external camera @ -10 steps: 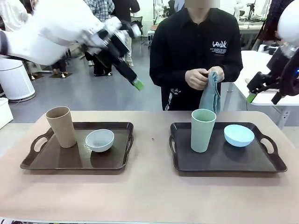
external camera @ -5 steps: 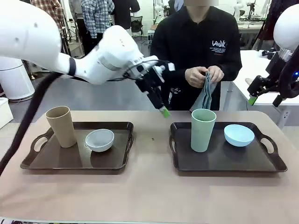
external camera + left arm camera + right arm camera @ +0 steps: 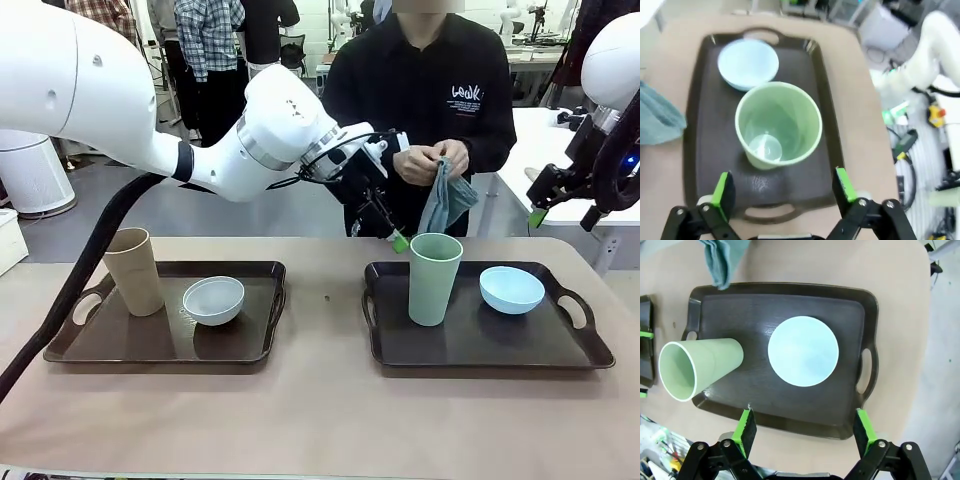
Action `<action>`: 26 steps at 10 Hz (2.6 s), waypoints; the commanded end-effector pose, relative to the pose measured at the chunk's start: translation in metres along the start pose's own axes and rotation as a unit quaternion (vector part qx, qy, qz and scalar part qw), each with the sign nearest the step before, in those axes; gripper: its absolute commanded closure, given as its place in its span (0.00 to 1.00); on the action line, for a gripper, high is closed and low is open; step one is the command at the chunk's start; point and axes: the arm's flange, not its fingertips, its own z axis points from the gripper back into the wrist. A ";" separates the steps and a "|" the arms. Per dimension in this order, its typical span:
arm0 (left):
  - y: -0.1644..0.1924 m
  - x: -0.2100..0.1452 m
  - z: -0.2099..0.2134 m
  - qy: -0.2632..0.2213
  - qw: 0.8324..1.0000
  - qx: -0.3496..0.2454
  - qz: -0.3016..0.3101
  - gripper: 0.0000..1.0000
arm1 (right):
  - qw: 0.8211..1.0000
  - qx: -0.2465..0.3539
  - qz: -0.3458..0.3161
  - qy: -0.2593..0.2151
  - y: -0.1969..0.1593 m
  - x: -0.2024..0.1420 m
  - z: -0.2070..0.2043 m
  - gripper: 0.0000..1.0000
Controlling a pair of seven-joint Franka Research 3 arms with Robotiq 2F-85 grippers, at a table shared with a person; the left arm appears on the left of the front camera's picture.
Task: Set up a tray with a mat and arrange the tableware.
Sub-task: Pick up the Picnic Bowl and Reusable plastic cup from the Handle tray in front of the human's position and hold them in the air.
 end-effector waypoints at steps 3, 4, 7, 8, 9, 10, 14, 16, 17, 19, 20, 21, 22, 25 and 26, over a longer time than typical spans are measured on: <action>-0.019 -0.013 0.004 0.014 0.998 0.039 -0.046 0.00 | 1.000 0.001 0.002 0.017 -0.002 0.003 -0.019 0.00; -0.019 -0.026 -0.004 0.009 0.995 0.071 -0.067 0.00 | 1.000 -0.003 -0.003 0.014 -0.004 0.003 -0.025 0.00; -0.034 -0.053 -0.030 -0.022 0.991 0.121 -0.060 0.00 | 1.000 0.002 -0.019 0.007 -0.010 0.004 -0.035 0.00; -0.042 -0.055 -0.023 -0.081 0.994 0.059 -0.039 0.00 | 1.000 0.002 -0.005 0.023 -0.006 0.003 -0.028 0.00; -0.015 -0.038 -0.026 0.007 0.990 0.127 -0.056 0.00 | 1.000 0.002 -0.005 0.023 -0.006 0.003 -0.028 0.00; -0.015 -0.038 -0.026 0.007 0.990 0.127 -0.056 0.00 | 1.000 0.002 -0.009 0.022 -0.010 0.004 -0.030 0.00; 0.003 -0.062 -0.051 -0.050 0.993 0.104 -0.040 0.00 | 0.999 -0.021 0.013 0.030 -0.017 0.008 -0.074 0.00; 0.016 -0.069 -0.055 -0.076 0.994 0.074 -0.037 0.00 | 0.999 -0.015 0.009 0.032 -0.021 0.008 -0.083 0.00; 0.023 -0.070 -0.061 -0.090 0.993 0.056 -0.043 0.00 | 0.999 -0.013 0.011 0.027 -0.025 0.010 -0.089 0.00; 0.033 -0.070 -0.076 -0.094 0.994 0.020 -0.055 0.00 | 1.000 -0.006 0.012 0.028 -0.031 0.012 -0.099 0.00; 0.035 -0.068 -0.082 -0.091 0.994 0.006 -0.058 0.00 | 0.999 -0.004 0.010 0.032 -0.033 0.013 -0.103 0.00; 0.036 -0.066 -0.085 -0.090 0.994 -0.005 -0.061 0.00 | 0.999 -0.003 0.006 0.036 -0.035 0.015 -0.107 0.00; 0.036 -0.062 -0.090 -0.087 0.994 -0.014 -0.065 0.00 | 0.999 -0.002 0.004 0.039 -0.037 0.017 -0.110 0.00; 0.041 -0.050 -0.106 -0.093 0.991 -0.008 -0.099 0.00 | 0.999 0.003 0.010 0.041 -0.038 0.023 -0.122 0.00; 0.041 -0.047 -0.111 -0.096 0.989 -0.010 -0.116 0.00 | 0.999 0.005 0.016 0.039 -0.038 0.024 -0.129 0.00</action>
